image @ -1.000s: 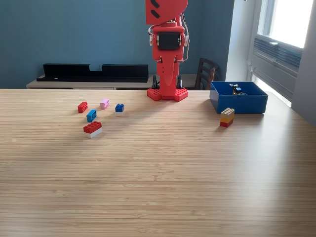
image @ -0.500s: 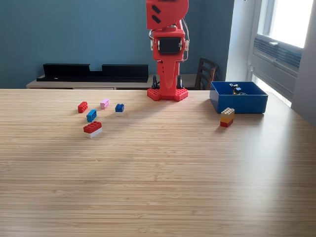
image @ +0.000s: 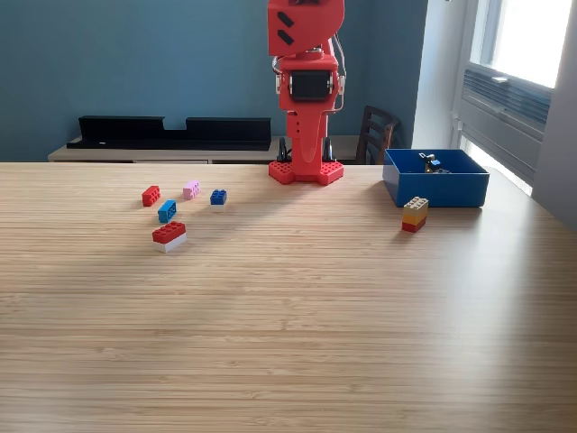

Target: Grasp a lego block and put it in the bin.

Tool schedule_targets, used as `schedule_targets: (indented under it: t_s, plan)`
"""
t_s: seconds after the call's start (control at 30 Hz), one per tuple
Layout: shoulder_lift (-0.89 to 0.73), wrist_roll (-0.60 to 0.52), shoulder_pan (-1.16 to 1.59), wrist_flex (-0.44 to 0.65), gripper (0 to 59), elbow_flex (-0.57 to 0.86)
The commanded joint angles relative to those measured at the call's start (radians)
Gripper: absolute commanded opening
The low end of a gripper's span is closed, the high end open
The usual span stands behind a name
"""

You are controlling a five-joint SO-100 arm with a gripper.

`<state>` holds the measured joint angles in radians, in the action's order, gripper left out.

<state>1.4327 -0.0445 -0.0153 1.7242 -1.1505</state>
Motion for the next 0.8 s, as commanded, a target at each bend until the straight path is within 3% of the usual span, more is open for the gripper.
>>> schedule_targets:
  t_s: [0.03,0.37,0.6,0.67,0.8]
  plan:
    - [0.035,0.006,-0.008,-0.006,0.1,0.038]
    - [0.034,0.028,0.135,-0.006,0.1,0.038]
    - [0.034,0.117,0.380,-0.006,0.3,0.009]
    - [0.034,0.141,0.445,-0.006,4.5,0.014]
    - [0.023,0.187,0.529,-0.006,20.1,0.023]
